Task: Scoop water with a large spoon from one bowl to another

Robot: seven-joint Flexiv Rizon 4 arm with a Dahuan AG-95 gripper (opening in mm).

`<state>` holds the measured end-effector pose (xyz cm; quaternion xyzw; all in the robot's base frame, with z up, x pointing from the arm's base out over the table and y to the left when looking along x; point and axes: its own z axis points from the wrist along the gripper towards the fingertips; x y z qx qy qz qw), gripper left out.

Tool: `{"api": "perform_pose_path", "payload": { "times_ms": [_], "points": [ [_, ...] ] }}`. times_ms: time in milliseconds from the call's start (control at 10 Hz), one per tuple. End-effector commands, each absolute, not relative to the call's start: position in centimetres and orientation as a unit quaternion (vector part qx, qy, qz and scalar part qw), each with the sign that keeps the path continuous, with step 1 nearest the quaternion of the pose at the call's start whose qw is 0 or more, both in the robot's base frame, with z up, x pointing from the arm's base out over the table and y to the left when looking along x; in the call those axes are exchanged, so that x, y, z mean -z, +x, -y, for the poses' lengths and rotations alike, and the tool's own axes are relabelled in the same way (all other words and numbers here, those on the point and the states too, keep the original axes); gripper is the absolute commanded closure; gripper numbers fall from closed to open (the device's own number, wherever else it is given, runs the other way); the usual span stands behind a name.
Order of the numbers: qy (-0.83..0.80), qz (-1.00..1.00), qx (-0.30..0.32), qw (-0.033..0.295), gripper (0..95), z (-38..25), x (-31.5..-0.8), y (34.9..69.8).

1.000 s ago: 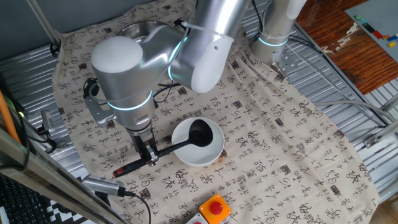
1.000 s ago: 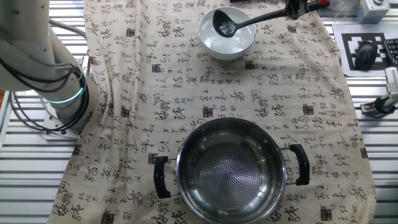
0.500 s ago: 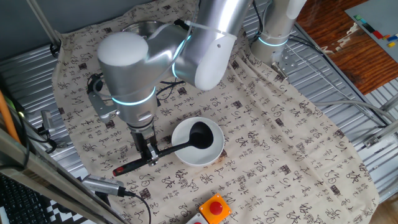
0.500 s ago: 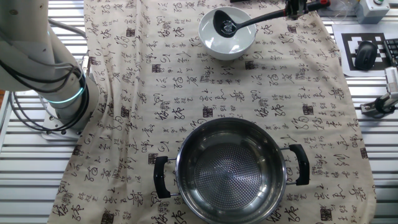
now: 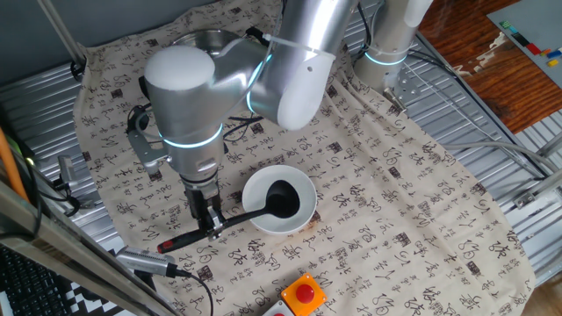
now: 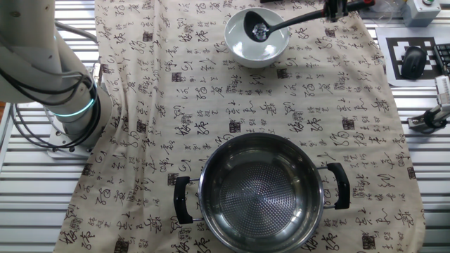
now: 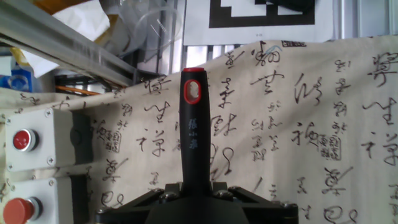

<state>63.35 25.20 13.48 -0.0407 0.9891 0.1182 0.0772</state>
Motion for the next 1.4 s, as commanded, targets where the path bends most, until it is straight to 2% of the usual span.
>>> {"api": "perform_pose_path", "payload": {
  "times_ms": [100, 400, 800, 1400],
  "points": [
    [-0.040, -0.988, -0.123, 0.081, 95.0, -25.27, -13.58, 63.48],
    [-0.037, -0.988, -0.130, 0.081, 95.0, -25.29, -13.60, 63.46],
    [-0.037, -0.990, -0.123, 0.054, 95.0, -25.29, -13.60, 63.46],
    [-0.035, -0.985, -0.145, 0.091, 95.0, -25.33, -13.65, 63.52]
  ]
}}
